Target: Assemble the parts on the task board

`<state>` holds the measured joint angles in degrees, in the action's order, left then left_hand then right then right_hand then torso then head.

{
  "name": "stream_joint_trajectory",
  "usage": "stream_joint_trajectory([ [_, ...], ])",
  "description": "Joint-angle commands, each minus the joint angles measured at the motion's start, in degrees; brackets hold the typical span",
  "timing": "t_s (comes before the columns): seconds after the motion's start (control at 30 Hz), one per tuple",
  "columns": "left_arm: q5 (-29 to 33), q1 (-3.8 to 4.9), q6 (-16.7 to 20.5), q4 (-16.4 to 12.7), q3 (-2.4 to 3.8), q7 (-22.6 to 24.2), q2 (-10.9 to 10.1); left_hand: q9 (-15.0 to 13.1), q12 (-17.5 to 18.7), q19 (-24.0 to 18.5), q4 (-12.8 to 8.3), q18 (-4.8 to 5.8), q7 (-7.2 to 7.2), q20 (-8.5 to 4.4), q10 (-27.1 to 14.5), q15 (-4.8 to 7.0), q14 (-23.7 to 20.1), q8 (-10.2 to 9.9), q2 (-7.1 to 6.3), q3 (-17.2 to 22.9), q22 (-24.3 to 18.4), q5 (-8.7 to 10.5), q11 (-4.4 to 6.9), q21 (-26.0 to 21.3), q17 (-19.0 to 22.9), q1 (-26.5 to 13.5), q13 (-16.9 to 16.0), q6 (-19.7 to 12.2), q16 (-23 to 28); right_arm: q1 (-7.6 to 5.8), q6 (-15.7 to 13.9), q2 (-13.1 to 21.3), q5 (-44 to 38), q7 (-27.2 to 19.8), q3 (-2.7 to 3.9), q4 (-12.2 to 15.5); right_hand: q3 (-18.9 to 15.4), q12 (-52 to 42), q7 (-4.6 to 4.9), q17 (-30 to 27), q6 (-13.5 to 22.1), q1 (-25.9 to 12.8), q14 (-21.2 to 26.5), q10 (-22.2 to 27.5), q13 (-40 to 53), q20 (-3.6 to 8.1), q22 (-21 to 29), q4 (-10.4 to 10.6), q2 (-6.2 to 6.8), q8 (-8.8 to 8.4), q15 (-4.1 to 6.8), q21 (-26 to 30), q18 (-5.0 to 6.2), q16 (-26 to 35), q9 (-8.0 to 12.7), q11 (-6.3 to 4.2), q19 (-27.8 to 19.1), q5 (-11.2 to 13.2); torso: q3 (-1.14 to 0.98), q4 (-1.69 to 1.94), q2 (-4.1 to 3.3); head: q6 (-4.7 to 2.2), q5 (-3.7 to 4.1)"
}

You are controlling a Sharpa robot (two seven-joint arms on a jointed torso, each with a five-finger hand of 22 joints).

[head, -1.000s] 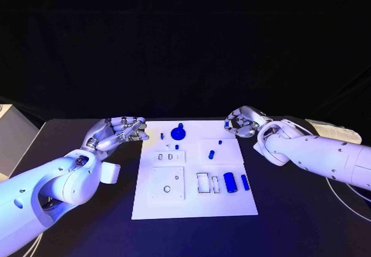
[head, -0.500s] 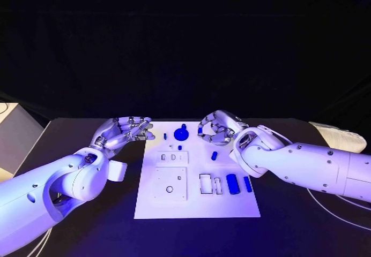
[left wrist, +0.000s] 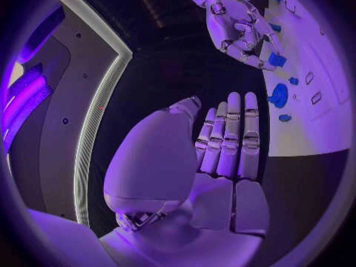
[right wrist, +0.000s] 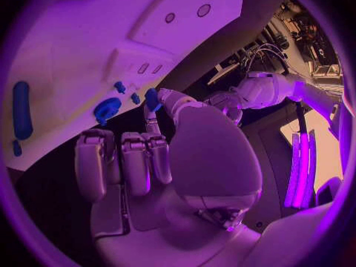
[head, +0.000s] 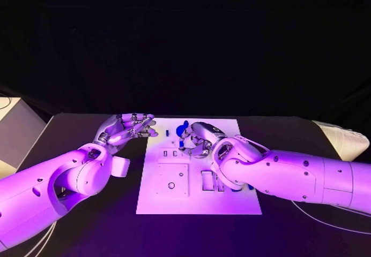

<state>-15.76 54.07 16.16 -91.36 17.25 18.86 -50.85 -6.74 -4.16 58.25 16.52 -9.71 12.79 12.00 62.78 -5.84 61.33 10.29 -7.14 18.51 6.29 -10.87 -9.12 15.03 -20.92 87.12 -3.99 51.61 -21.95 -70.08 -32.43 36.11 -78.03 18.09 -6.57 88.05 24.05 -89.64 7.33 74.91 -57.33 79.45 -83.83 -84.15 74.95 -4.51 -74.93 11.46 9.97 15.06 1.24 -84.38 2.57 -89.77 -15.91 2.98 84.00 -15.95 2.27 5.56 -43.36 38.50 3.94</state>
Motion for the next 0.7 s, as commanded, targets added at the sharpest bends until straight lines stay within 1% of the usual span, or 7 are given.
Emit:
stream_joint_trajectory([
  [0.03,-0.1,-0.01,-0.3,-0.3,0.04,0.0,0.0,0.1,0.2,0.1,0.0,-0.73,0.06,-0.13,0.4,0.02,-0.4,-0.3,-0.43,0.4,0.1,0.29,-0.06,0.2,-0.1,-0.2,0.1,0.3,-0.2,0.25,2.9,-0.8,-4.4,4.6,-0.08,-0.3,0.2,-0.4,-0.20,15.1,-0.6,-0.1,-6.2,-5.9,15.0,0.29,-8.4,-0.2,-0.11,0.32,0.38,0.1,-0.82,-0.2,-0.5,-0.45,3.5,-0.1,-0.01,-0.10,0.00,0.25,-0.09],
  [0.13,-0.2,-0.01,-0.4,-0.4,0.04,-0.1,0.0,0.1,0.2,0.1,0.0,-0.73,0.06,-0.13,0.4,0.02,-0.4,-0.3,-0.43,0.4,0.1,0.29,-0.06,0.2,-0.1,-0.2,0.1,0.3,-0.2,0.83,3.1,-1.6,-5.3,5.6,-0.16,-0.9,0.2,-0.4,-0.21,15.1,-0.6,-0.2,-6.2,-5.9,15.0,0.30,-8.4,-0.2,-0.03,0.37,0.38,0.1,-0.81,-0.2,-0.5,-0.45,3.5,-0.2,-0.08,-0.12,-0.03,0.43,-0.25],
  [0.23,-0.2,-0.01,-0.4,-0.4,0.04,-0.1,0.0,0.1,0.2,0.1,0.0,-0.73,0.06,-0.13,0.4,0.02,-0.4,-0.3,-0.43,0.4,0.1,0.29,-0.06,0.2,-0.1,-0.2,0.1,0.3,-0.2,1.44,3.0,-2.4,-6.1,6.2,-0.20,-1.3,0.2,-0.4,-0.21,15.1,-0.6,-0.2,-6.2,-5.9,15.0,0.31,-8.4,-0.1,0.02,0.39,0.38,0.1,-0.81,-0.2,-0.5,-0.46,3.5,-0.2,-0.19,-0.02,-0.07,0.76,-0.41],
  [0.33,-0.2,-0.01,-0.5,-0.4,0.04,-0.2,0.1,0.1,0.2,0.1,0.0,-0.73,0.06,-0.13,0.4,0.02,-0.4,-0.3,-0.43,0.4,0.1,0.29,-0.06,0.2,-0.1,-0.2,0.1,0.3,-0.2,1.97,2.8,-2.9,-7.0,6.5,-0.23,-1.3,0.2,-0.4,-0.21,15.1,-0.6,-0.2,-6.2,-5.9,15.0,0.31,-8.4,-0.1,0.02,0.39,0.38,0.1,-0.81,-0.2,-0.5,-0.46,3.5,-0.2,-0.19,0.12,-0.01,1.08,-0.48],
  [0.47,-0.2,-0.01,-0.6,-0.4,0.03,-0.2,0.1,0.1,0.2,0.1,0.0,-0.73,0.06,-0.13,0.4,0.02,-0.4,-0.3,-0.43,0.4,0.1,0.29,-0.06,0.2,-0.1,-0.2,0.1,0.3,-0.2,2.36,2.5,-3.2,-7.8,6.9,-0.24,-1.4,0.2,-0.4,-0.23,15.1,-0.6,-0.3,-6.2,-5.9,15.0,0.32,-8.3,-0.2,0.09,0.42,0.39,0.2,-0.80,-0.2,-0.5,-0.46,3.5,-0.2,-0.11,-0.02,0.03,1.29,-0.59],
  [0.6,-0.2,-0.01,-0.6,-0.3,0.03,-0.2,0.0,0.1,0.2,0.1,0.0,-0.73,0.06,-0.13,0.4,0.02,-0.4,-0.3,-0.43,0.4,0.1,0.29,-0.06,0.2,-0.1,-0.2,0.1,0.3,-0.2,2.63,2.4,-3.6,-8.4,7.1,-0.25,-1.9,0.1,-0.4,-0.24,15.1,-0.6,-0.4,-6.2,-5.9,15.0,0.33,-8.3,-0.2,0.20,0.46,0.40,0.2,-0.80,-0.2,-0.5,-0.47,3.5,-0.3,-0.15,-0.16,-0.02,1.36,-0.62],
  [0.7,-0.2,-0.01,-0.7,-0.3,0.03,-0.3,0.0,0.1,0.2,0.1,0.0,-0.73,0.06,-0.13,0.4,0.02,-0.4,-0.3,-0.43,0.4,0.1,0.29,-0.06,0.2,-0.1,-0.2,0.1,0.3,-0.2,2.86,2.2,-3.8,-8.7,7.2,-0.25,-2.3,0.1,-0.4,-0.24,15.1,-0.5,-0.4,-6.2,-5.9,15.0,0.33,-8.2,-0.2,0.25,0.48,0.40,0.2,-0.78,-0.2,-0.6,-0.48,3.4,-0.3,-0.18,-0.16,-0.01,1.41,-0.63],
])
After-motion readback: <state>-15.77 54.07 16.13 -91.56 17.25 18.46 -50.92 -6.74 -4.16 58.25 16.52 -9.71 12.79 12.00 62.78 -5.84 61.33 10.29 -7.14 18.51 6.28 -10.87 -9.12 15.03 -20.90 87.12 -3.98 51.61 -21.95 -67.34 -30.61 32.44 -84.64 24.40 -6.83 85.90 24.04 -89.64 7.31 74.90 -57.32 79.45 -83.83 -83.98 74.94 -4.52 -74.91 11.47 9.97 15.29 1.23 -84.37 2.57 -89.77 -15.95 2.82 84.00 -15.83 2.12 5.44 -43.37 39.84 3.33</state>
